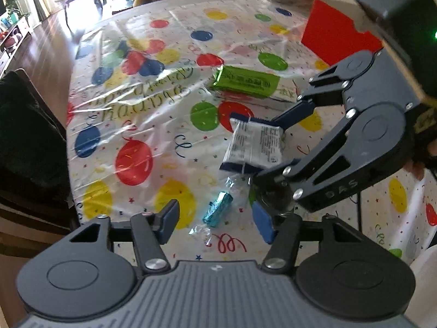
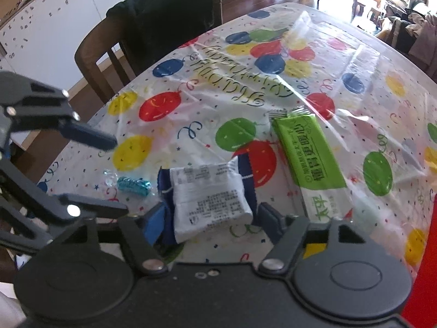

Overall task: Organize snacks
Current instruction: 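Grasp small teal wrapped candy with left tool while right tool grasps white packet, then carry both held snacks over the red box and lower them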

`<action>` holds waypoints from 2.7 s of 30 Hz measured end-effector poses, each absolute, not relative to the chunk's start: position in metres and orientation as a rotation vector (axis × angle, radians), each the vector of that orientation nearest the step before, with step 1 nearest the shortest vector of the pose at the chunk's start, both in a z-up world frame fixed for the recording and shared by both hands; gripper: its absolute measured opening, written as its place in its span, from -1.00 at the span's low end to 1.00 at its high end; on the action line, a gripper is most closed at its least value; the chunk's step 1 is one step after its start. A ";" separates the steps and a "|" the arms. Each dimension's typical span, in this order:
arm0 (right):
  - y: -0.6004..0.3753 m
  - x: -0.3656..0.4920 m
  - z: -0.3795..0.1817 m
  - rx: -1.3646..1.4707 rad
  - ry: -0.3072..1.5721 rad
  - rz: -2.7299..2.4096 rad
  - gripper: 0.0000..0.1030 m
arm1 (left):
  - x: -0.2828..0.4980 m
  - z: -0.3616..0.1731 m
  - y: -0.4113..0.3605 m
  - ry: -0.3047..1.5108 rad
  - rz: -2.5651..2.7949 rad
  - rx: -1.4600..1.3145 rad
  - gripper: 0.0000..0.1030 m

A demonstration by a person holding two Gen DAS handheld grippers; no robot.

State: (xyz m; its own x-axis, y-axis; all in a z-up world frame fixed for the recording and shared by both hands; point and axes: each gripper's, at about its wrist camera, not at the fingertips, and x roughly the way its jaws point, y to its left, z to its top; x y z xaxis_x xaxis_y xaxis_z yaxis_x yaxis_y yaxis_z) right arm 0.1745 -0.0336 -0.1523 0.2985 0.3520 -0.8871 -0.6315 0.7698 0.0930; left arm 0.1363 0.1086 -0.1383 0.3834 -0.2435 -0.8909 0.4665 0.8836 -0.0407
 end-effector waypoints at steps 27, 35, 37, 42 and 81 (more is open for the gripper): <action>-0.096 0.137 -0.122 -0.158 1.045 0.501 0.14 | 0.136 -0.143 0.102 1.120 -0.313 0.074 -0.76; -0.127 0.123 -0.095 -0.128 0.990 0.456 0.14 | 0.130 -0.111 0.084 1.094 -0.295 0.015 -0.76; -0.137 0.120 -0.087 -0.120 0.977 0.448 0.14 | 0.129 -0.101 0.075 1.079 -0.301 0.012 -0.76; -0.164 0.115 -0.071 -0.104 0.945 0.424 0.14 | 0.128 -0.074 0.046 1.031 -0.329 0.009 -0.76; -0.415 0.152 -0.047 -0.029 0.914 0.180 0.15 | 0.190 -0.033 -0.214 0.997 -0.430 0.065 -0.76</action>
